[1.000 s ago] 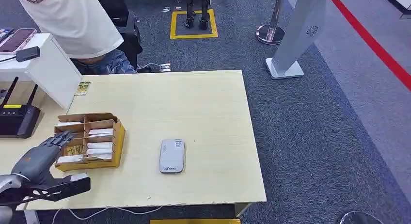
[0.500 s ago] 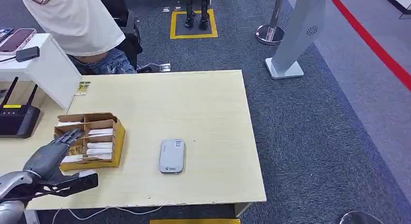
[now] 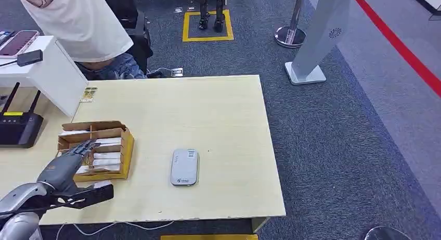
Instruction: Pass the card to the sensor for recognition and then transmit it.
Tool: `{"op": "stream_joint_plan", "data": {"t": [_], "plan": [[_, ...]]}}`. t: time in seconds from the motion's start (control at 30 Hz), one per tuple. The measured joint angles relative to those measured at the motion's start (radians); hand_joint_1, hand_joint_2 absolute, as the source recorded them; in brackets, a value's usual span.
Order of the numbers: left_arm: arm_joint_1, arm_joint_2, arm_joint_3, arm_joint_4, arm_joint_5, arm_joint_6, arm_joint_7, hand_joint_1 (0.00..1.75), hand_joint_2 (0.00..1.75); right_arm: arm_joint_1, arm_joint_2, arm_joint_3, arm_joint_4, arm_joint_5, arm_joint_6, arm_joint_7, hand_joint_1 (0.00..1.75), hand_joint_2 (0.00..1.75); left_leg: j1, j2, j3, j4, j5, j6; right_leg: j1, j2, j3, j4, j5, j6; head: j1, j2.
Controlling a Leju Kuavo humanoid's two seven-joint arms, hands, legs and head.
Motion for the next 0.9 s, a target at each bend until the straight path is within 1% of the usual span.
{"op": "stream_joint_plan", "data": {"t": [0.1, 0.13, 0.23, 0.5, 0.63, 0.9], "plan": [[-0.002, -0.002, -0.004, 0.005, 0.002, 0.003, 0.0, 0.0, 1.75, 0.0, 0.0, 0.0, 0.0, 0.0, 0.0, 0.001, 0.0, 0.0, 0.0, 0.0, 0.0, 0.0, 0.0, 0.0, 0.0, 0.0, 0.0, 0.0, 0.0, 0.0, 0.0, 0.0], [-0.003, -0.002, -0.005, 0.006, 0.002, 0.003, 0.0, 1.75, 1.75, 0.0, 0.0, 0.0, 0.0, 0.0, 0.0, 0.001, 0.0, 0.0, 0.0, 0.0, 0.0, 0.0, 0.0, 0.0, 0.0, 0.0, 0.0, 0.0, 0.0, 0.0, 0.0, 0.0], [-0.005, -0.002, -0.007, 0.008, 0.002, 0.006, 0.0, 1.75, 1.75, 0.0, 0.0, 0.0, 0.0, 0.0, 0.0, 0.001, 0.0, 0.0, 0.0, 0.0, 0.0, 0.0, 0.0, 0.0, 0.0, 0.0, 0.0, 0.0, 0.0, 0.0, 0.0, 0.0], [-0.005, -0.015, -0.008, 0.009, -0.018, 0.043, 0.01, 1.75, 1.75, 0.001, 0.0, 0.0, 0.0, -0.001, 0.0, 0.001, 0.0, 0.0, 0.0, 0.0, 0.0, 0.0, 0.0, 0.0, 0.0, 0.0, 0.0, 0.0, 0.0, 0.0, 0.0, 0.0], [-0.005, -0.023, -0.008, 0.009, -0.021, 0.046, 0.01, 1.75, 1.75, 0.001, 0.0, 0.0, 0.0, -0.004, 0.0, 0.001, 0.0, 0.0, 0.0, 0.0, 0.0, 0.0, 0.0, 0.0, 0.0, 0.0, 0.0, 0.0, 0.0, 0.0, 0.0, 0.0], [-0.005, -0.023, -0.007, 0.009, -0.022, 0.047, 0.01, 1.75, 1.75, 0.0, 0.0, 0.0, 0.0, -0.004, 0.0, 0.001, 0.0, 0.0, 0.0, 0.0, 0.0, 0.0, 0.0, 0.0, 0.0, 0.0, 0.0, 0.0, 0.0, 0.0, 0.0, 0.0]]}}
